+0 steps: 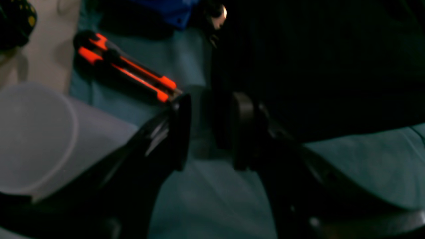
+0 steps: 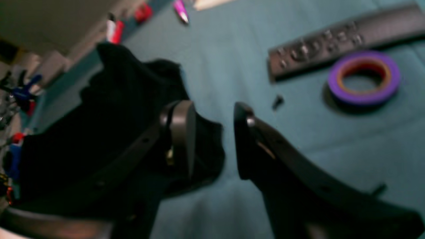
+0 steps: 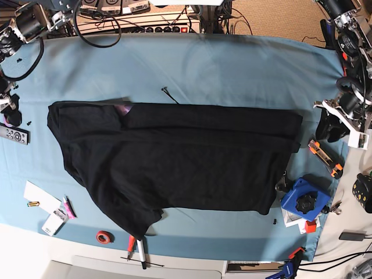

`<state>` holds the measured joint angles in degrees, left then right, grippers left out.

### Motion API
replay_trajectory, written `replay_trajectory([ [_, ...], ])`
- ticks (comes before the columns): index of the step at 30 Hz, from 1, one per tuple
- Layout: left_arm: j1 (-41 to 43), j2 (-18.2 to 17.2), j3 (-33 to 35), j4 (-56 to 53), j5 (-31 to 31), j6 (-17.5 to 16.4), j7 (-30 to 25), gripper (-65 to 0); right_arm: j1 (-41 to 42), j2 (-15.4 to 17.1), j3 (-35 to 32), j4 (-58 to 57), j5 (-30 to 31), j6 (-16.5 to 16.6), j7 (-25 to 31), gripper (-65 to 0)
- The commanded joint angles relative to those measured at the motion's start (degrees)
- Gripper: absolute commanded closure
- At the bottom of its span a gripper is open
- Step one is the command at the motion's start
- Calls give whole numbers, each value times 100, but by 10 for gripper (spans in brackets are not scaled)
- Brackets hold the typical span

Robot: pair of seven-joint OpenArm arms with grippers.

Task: Layout the t-shirt on the table in an organized manner, then fold the t-shirt properly
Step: 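Release the shirt and lift both grippers away, then lower both grippers to grasp the folded shirt's corners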

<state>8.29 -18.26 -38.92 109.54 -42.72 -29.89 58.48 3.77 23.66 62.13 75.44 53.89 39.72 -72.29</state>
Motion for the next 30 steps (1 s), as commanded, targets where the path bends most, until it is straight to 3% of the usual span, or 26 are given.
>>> replay_trajectory([
  [1,-33,-94,-26,96,-103,-20,-144,-221,-9,173,7,96,140,28,52,-248],
  [6,-20,-94,-26,96,-103,-17,-146,-221,-258,79,7,94,208,28,-2,-266],
  [14,-20,-94,-26,96,-103,-15,-146,-221,-282,-437,-267,92,341,28,192,-266],
  [20,-20,-92,-26,96,-103,-13,-146,-221,-280,-608,-1008,55,-767,28,1340,-265],
  [24,-20,-92,-26,96,-103,-13,-146,-221,-280,-750,-1261,55,-1211,28,1421,-265],
  [30,-20,-79,-26,96,-103,-15,-149,-221,-264,-793,-1381,55,-1311,28,1513,-265],
])
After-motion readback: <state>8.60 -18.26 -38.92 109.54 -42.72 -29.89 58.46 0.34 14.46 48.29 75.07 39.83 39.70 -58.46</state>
